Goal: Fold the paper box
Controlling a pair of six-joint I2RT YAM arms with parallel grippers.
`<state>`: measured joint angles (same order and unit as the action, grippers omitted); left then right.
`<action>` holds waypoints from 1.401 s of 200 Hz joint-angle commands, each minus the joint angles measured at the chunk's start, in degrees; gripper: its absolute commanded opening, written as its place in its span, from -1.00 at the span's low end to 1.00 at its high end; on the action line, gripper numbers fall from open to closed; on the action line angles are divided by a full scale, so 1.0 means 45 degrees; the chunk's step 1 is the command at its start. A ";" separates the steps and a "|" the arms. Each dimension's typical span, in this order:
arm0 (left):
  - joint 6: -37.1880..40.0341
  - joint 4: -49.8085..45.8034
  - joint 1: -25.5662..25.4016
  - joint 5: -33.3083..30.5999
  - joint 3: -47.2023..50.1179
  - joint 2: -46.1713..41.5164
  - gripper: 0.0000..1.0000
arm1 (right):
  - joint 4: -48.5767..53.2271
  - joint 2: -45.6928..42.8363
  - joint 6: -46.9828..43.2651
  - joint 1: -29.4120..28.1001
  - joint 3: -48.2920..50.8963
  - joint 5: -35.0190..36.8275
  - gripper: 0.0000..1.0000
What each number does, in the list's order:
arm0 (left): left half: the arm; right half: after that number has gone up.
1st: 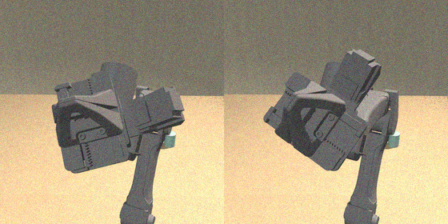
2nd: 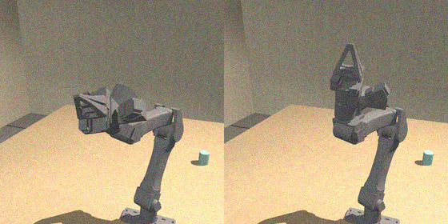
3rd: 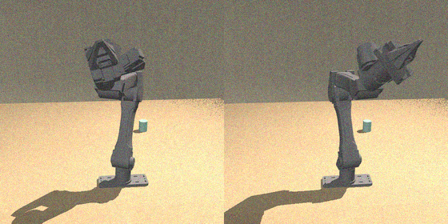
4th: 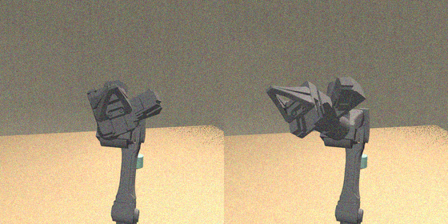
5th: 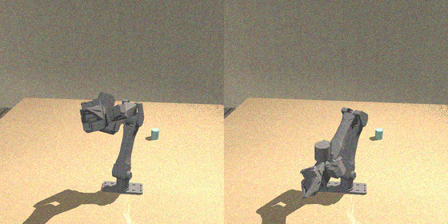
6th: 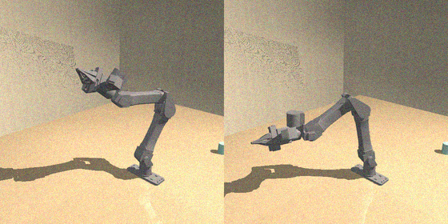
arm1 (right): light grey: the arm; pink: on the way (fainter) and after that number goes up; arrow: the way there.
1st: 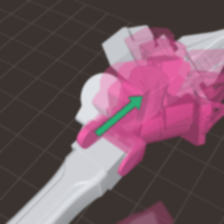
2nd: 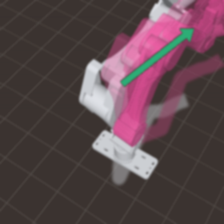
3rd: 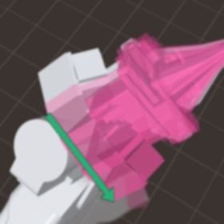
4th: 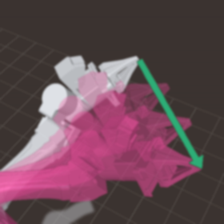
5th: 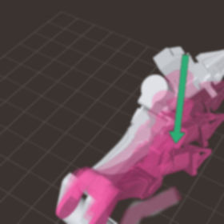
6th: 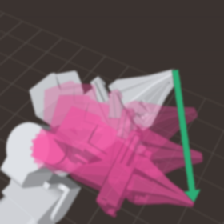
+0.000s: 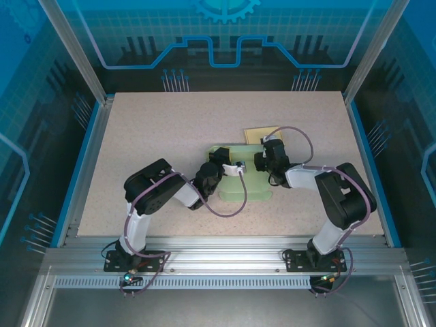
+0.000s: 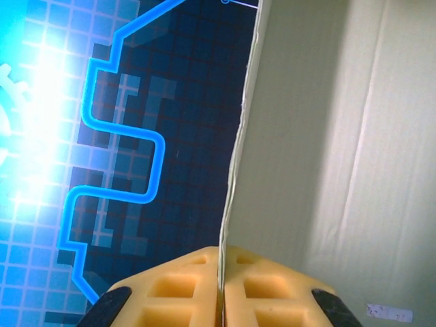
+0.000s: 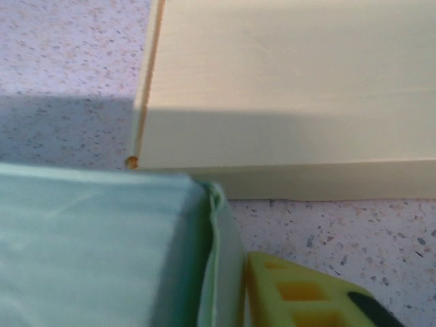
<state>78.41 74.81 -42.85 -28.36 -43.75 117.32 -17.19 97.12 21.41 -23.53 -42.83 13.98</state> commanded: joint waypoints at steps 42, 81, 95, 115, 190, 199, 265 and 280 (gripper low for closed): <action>-0.3649 -0.2168 -0.0219 -0.0020 0.0578 -0.3244 0.62 | 0.0005 -0.0168 0.0560 -0.0762 0.0367 0.2577 -0.92; -0.7228 -0.4732 -0.0915 -0.0341 0.1033 -0.6249 0.98 | 0.1312 -0.0990 0.0447 -0.1091 0.0182 0.3292 -1.00; -0.9124 -0.6114 -0.1006 -0.0520 0.1113 -0.7619 0.98 | 0.1597 -0.1600 0.0300 -0.1165 0.0302 0.3346 -1.00; -1.2159 -0.8274 -0.0928 -0.0496 0.1147 -0.9668 0.98 | 0.1967 -0.2738 -0.0050 -0.1141 0.0576 0.3471 -1.00; -2.0703 -1.5059 0.1303 0.1529 0.0542 -1.3300 0.98 | 0.5773 -0.7397 -0.0846 -0.0539 0.0683 0.2002 -1.00; -2.1600 -1.5210 0.1761 0.2505 0.0561 -1.3335 0.98 | 0.6404 -0.7618 -0.0879 -0.0368 0.0524 0.1773 -1.00; -2.4816 -1.3869 0.2277 0.5610 0.1115 -1.2761 0.98 | 0.6217 -0.8256 -0.1086 0.0016 0.1136 0.1825 -1.00; -2.5160 -1.3113 0.2257 0.6279 0.1375 -1.2500 0.98 | 0.5762 -0.8470 -0.0933 0.0256 0.1554 0.1705 -1.00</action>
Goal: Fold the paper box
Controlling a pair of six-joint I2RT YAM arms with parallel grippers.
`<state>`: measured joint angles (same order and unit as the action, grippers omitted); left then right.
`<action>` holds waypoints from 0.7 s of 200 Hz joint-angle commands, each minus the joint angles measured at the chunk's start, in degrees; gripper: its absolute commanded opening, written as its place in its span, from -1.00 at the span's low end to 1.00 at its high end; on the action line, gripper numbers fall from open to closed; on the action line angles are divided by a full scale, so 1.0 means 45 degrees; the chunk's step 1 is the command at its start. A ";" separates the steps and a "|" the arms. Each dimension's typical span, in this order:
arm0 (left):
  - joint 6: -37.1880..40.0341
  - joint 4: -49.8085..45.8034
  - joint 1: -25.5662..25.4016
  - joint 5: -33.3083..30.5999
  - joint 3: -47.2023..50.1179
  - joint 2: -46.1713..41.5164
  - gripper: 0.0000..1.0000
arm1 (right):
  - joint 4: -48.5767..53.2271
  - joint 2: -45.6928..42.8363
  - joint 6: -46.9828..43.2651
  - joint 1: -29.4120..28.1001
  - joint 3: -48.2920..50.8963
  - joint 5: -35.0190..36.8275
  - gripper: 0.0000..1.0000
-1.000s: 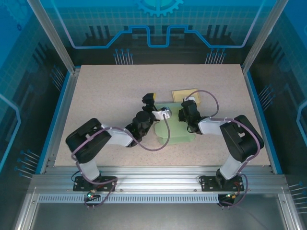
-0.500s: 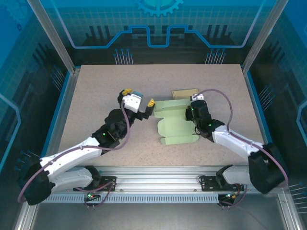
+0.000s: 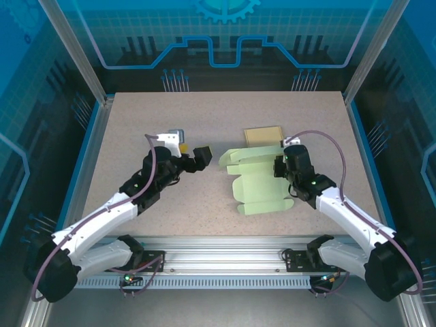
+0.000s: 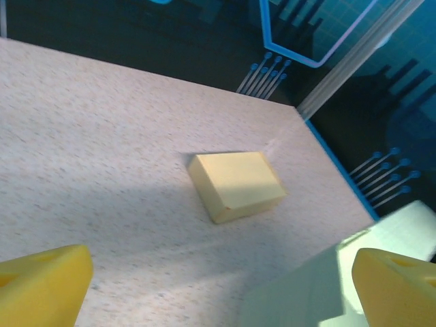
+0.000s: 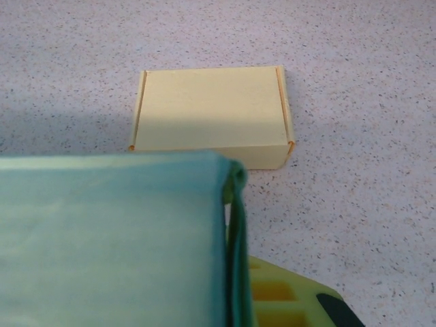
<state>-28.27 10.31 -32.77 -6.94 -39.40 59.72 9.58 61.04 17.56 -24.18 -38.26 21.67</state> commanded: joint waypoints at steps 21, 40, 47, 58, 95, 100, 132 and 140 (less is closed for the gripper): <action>-0.1510 0.1799 -0.0318 0.1913 0.0325 0.0918 0.98 | -0.0607 -0.0819 0.0098 0.0657 0.0942 -0.0258 -1.00; -0.1066 0.1763 -0.0681 0.1837 -0.0050 0.1538 0.98 | -0.1378 -0.1147 0.0295 0.0851 0.1372 -0.0062 -1.00; -0.0928 0.1939 -0.0813 0.1833 -0.0092 0.1739 0.98 | -0.1817 -0.1188 0.0259 0.0929 0.1543 -0.0145 -1.00; -0.0719 0.2414 -0.0942 0.1877 -0.0018 0.1948 0.98 | -0.2342 -0.1115 0.0167 0.1109 0.1612 -0.0251 -1.00; -0.0449 0.3296 -0.0969 0.1542 -0.0118 0.2621 0.98 | -0.3670 -0.0480 -0.0596 0.1592 0.1232 -0.0953 -1.00; -0.0422 0.3418 -0.0978 0.1505 -0.0167 0.2745 0.98 | -0.3960 -0.0345 -0.0793 0.1634 0.1235 -0.1062 -1.00; -0.0330 0.5291 -0.1045 0.1716 -0.0089 0.3444 0.98 | -0.3661 0.0768 -0.1325 0.1882 0.0599 -0.1423 -1.00; -0.0221 0.5699 -0.1109 0.1869 -0.0092 0.3639 0.98 | -0.3662 0.0919 -0.1305 0.1950 0.0583 -0.1646 -1.00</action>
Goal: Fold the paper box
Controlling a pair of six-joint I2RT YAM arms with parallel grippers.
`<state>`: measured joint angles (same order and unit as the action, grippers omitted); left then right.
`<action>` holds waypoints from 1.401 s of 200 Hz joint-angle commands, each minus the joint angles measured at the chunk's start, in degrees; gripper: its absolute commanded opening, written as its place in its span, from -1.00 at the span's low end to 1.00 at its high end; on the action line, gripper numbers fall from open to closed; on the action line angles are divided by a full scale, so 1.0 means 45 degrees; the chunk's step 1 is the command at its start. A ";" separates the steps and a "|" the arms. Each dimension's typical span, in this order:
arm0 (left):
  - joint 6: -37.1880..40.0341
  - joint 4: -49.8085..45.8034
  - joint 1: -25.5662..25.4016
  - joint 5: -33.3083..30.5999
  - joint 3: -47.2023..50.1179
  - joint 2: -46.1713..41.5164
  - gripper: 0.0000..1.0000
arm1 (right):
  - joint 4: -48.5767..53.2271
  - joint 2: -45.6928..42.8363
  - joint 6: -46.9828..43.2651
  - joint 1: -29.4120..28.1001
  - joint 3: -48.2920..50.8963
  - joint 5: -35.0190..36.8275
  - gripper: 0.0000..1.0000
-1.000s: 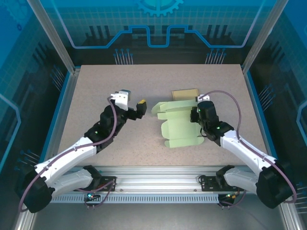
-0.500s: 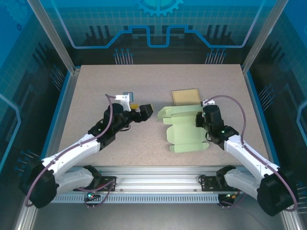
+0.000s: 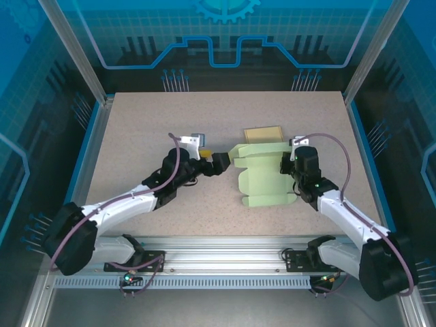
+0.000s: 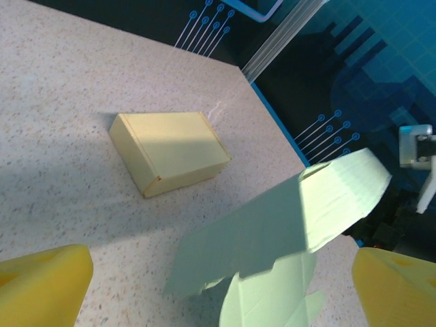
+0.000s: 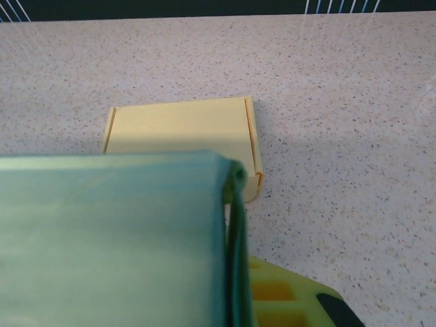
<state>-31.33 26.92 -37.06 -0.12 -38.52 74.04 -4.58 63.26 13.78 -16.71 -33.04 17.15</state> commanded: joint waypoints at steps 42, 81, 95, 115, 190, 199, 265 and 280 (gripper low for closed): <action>0.0999 0.2115 -0.0575 0.0548 -0.0763 0.1627 0.98 | -0.0423 0.0385 -0.0462 0.0424 -0.0620 -0.1015 -1.00; 0.1233 0.1665 -0.0808 -0.0193 -0.1212 0.2557 0.98 | -0.0506 -0.0012 -0.0387 0.0510 -0.0346 -0.1193 -1.00; 0.1255 0.1813 -0.0813 -0.0335 -0.1346 0.2826 0.98 | -0.0506 -0.0150 -0.0348 0.0530 -0.0259 -0.1229 -1.00; 0.1315 0.2060 -0.0827 -0.0533 -0.1599 0.3273 0.98 | -0.0559 -0.0332 -0.0315 0.0545 -0.0124 -0.1302 -1.00; 0.1298 0.2950 -0.1225 0.0032 -0.3203 0.5138 0.98 | -0.0623 -0.0426 -0.0289 0.0584 0.0017 -0.1658 -1.00; 0.1289 0.3086 -0.1316 0.0037 -0.3255 0.5295 0.98 | -0.0604 -0.0426 -0.0274 0.0569 0.0019 -0.1703 -1.00; 0.0618 0.3949 -0.1345 -0.1355 -0.1392 0.4132 0.98 | -0.0501 -0.0426 -0.0201 0.0622 0.0047 -0.1470 -1.00; 0.0342 0.3279 -0.1347 -0.2099 -0.0493 0.3156 0.98 | -0.0506 -0.0446 -0.0191 0.0622 0.0018 -0.1485 -1.00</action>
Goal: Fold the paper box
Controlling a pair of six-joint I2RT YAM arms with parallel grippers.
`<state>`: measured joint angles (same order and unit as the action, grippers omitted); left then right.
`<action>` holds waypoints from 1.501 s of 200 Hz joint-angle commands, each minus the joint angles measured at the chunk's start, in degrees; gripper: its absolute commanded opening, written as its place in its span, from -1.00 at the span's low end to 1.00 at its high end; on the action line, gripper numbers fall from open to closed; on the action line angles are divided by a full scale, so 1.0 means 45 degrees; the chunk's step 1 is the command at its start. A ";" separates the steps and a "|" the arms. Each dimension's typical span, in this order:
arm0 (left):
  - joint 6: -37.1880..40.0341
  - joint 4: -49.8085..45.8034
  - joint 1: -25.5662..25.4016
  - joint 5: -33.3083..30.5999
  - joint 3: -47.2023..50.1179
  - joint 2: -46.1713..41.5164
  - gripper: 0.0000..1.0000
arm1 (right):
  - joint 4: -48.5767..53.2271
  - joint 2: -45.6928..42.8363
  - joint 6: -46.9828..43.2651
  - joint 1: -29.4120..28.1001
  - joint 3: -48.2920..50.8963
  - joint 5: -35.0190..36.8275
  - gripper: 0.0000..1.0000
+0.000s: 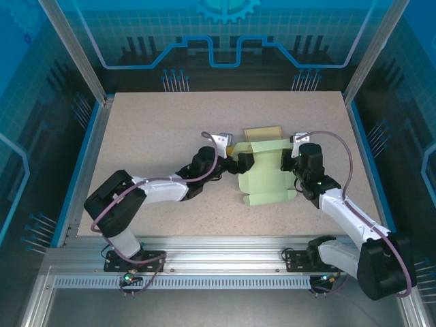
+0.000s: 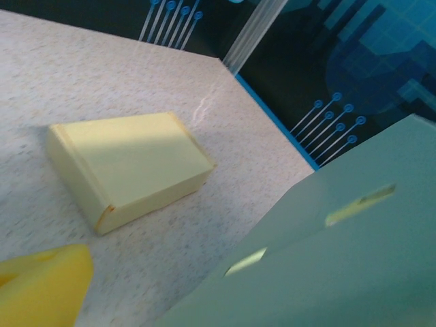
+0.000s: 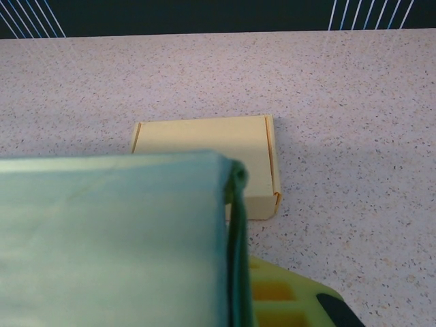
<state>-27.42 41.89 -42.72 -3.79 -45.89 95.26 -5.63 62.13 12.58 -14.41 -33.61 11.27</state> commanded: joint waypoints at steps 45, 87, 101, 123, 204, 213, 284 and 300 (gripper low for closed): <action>-0.1722 -0.1469 -0.0240 -0.1959 0.3678 -0.4164 0.95 | -0.0253 -0.0261 0.0114 0.0178 0.0109 -0.0251 -1.00; -0.1991 -0.1286 -0.1374 -0.1925 0.3890 -0.4011 0.43 | -0.0292 -0.0330 0.0164 0.0215 0.0183 -0.0376 -1.00; -0.1972 -0.0450 -0.1659 -0.1998 0.3886 -0.3563 0.17 | -0.0281 -0.0310 0.0181 0.0215 0.0183 -0.0433 -1.00; -0.2009 0.1452 -0.1902 -0.1992 0.3923 -0.2532 -0.07 | -0.0273 -0.0296 0.0166 0.0212 0.0183 -0.0432 -1.00; -0.2328 0.6201 -0.2069 -0.3196 0.3649 0.0586 -0.73 | -0.0255 -0.0562 0.0237 0.0219 0.0310 -0.0494 -1.00; -0.2281 0.6044 -0.2069 -0.3418 0.3595 0.0559 -0.76 | -0.0253 -0.0617 0.0232 0.0219 0.0336 -0.0474 -1.00; -0.1213 0.5467 -0.2059 -0.3957 0.3144 0.0089 -0.76 | -0.0253 -0.0865 0.0238 0.0236 0.0417 -0.0497 -1.00; -0.1174 0.5531 -0.2058 -0.4335 0.3397 -0.0164 -0.72 | -0.0251 -0.1011 0.0235 0.0228 0.0493 -0.0425 -1.00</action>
<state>-35.00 64.99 -51.72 -19.38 -30.17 97.27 -5.67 59.44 13.28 -13.76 -32.51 10.22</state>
